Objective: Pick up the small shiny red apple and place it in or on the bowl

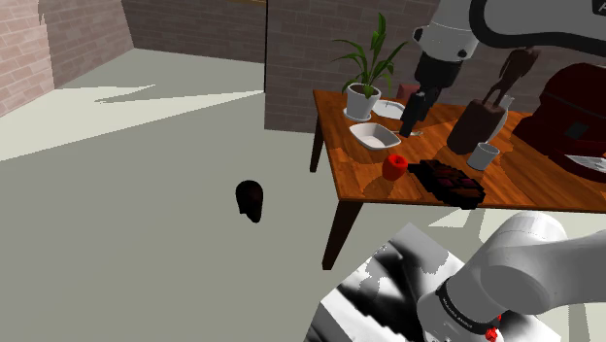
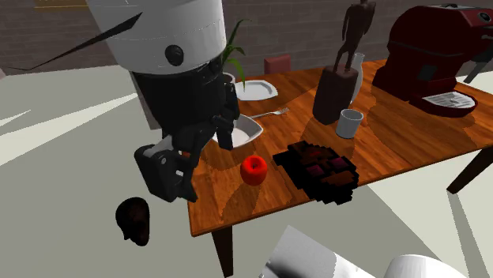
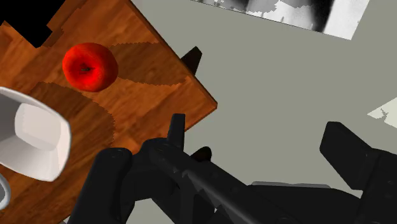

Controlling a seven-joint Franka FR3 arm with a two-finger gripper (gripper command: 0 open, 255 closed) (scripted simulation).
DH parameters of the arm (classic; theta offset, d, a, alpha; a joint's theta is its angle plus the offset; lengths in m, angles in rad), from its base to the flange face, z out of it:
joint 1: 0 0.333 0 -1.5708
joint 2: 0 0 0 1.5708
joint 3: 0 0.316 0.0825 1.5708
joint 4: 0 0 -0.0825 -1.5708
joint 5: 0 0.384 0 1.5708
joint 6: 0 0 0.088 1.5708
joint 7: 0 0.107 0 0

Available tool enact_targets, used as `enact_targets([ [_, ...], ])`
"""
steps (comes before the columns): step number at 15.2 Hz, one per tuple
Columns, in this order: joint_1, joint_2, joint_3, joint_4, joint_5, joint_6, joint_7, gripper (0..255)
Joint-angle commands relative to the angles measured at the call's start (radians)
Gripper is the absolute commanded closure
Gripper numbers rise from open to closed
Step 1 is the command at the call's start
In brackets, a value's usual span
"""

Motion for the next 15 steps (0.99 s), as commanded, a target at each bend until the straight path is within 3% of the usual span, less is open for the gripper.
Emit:
enact_targets([
  [1, 0.000, 0.000, 0.000, 0.000, 0.000, 0.000, 0.000, 0],
  [8, -0.010, -0.009, -0.134, -0.166, -0.106, 0.157, -0.207, 0],
  [15, -0.033, 0.067, -0.280, -0.263, -0.220, 0.341, -0.407, 0],
])
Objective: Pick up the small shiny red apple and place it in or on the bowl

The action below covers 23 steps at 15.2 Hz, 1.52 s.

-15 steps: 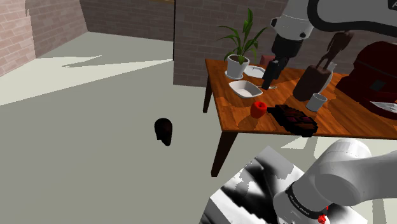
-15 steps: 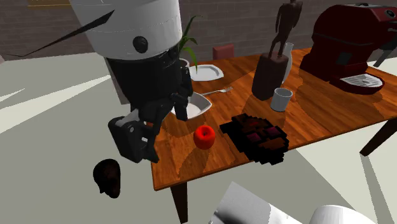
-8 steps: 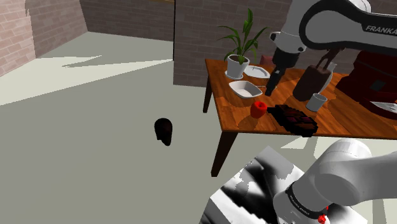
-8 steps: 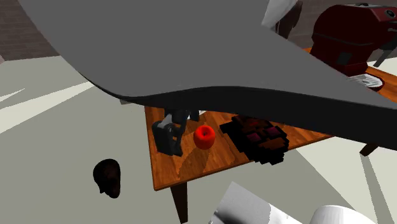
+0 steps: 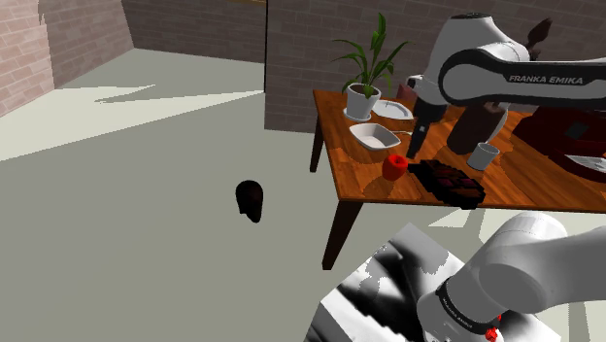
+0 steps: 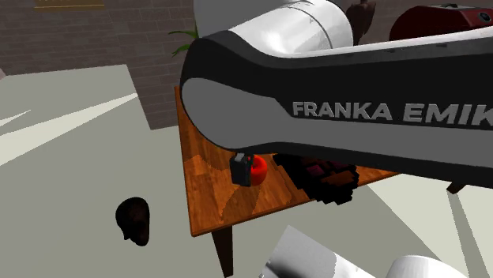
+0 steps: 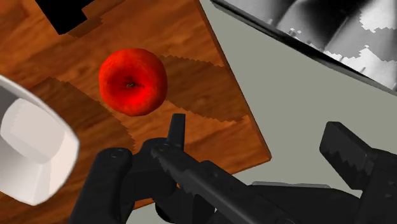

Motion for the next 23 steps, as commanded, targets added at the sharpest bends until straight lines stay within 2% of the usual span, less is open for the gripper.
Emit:
enact_targets([
  [1, -0.005, 0.031, -0.041, -0.023, -0.031, 0.058, -0.056, 0],
  [8, -0.016, 0.213, -0.194, -0.032, -0.114, 0.273, -0.252, 0],
  [13, -0.004, 0.395, -0.301, 0.009, -0.121, 0.432, -0.405, 0],
  [23, -0.004, 0.500, -0.342, -0.022, -0.110, 0.569, -0.433, 0],
])
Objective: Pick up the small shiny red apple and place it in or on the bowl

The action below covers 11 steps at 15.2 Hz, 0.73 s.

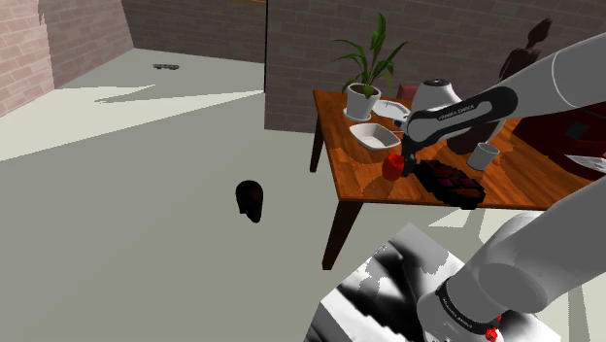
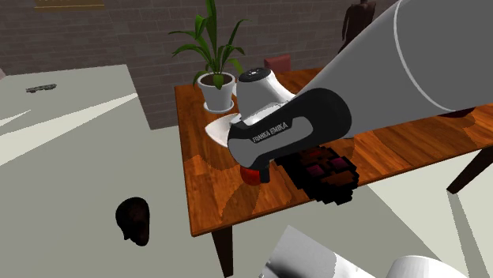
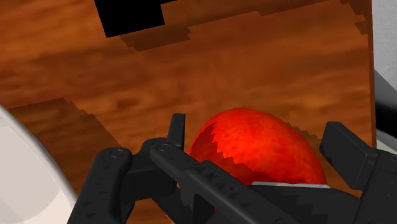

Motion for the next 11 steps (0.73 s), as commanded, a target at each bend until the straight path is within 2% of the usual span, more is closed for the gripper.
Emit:
enact_targets([
  [1, 0.000, 0.005, -0.001, -0.002, 0.001, 0.007, 0.000, 0],
  [6, 0.000, 0.005, -0.001, -0.002, 0.001, 0.006, 0.000, 0],
  [7, 0.000, 0.005, -0.001, -0.002, 0.001, 0.006, 0.000, 255],
  [11, 0.000, 0.004, -0.001, -0.002, 0.001, 0.006, 0.000, 255],
])
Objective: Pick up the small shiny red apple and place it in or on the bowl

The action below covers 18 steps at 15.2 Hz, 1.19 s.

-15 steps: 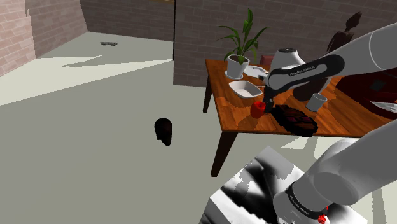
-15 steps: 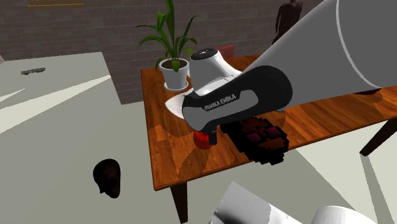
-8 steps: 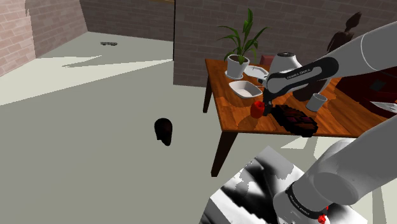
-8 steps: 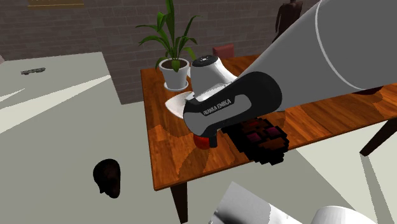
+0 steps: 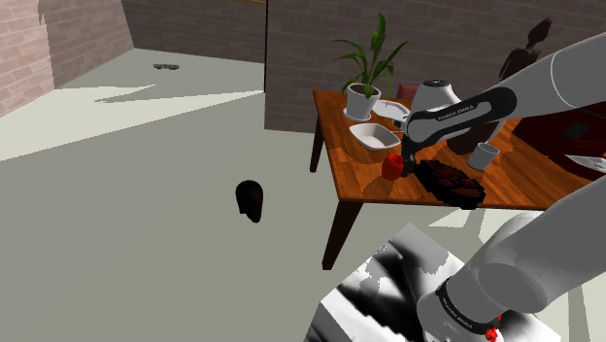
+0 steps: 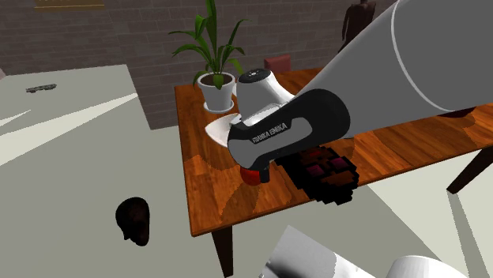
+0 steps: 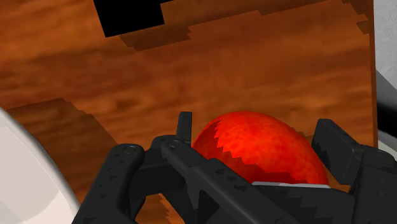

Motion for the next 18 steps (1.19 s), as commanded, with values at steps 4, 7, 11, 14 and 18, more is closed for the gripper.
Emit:
enact_targets([
  [4, 0.000, 0.000, 0.000, 0.000, 0.000, 0.000, 0.000, 255],
  [7, -0.001, -0.023, 0.006, 0.011, -0.003, -0.032, 0.000, 255],
  [11, -0.002, -0.065, 0.017, 0.034, -0.006, -0.096, -0.002, 255],
  [14, -0.003, -0.093, 0.026, 0.054, -0.006, -0.144, -0.005, 255],
  [18, -0.003, -0.126, 0.038, 0.084, -0.004, -0.205, -0.010, 255],
])
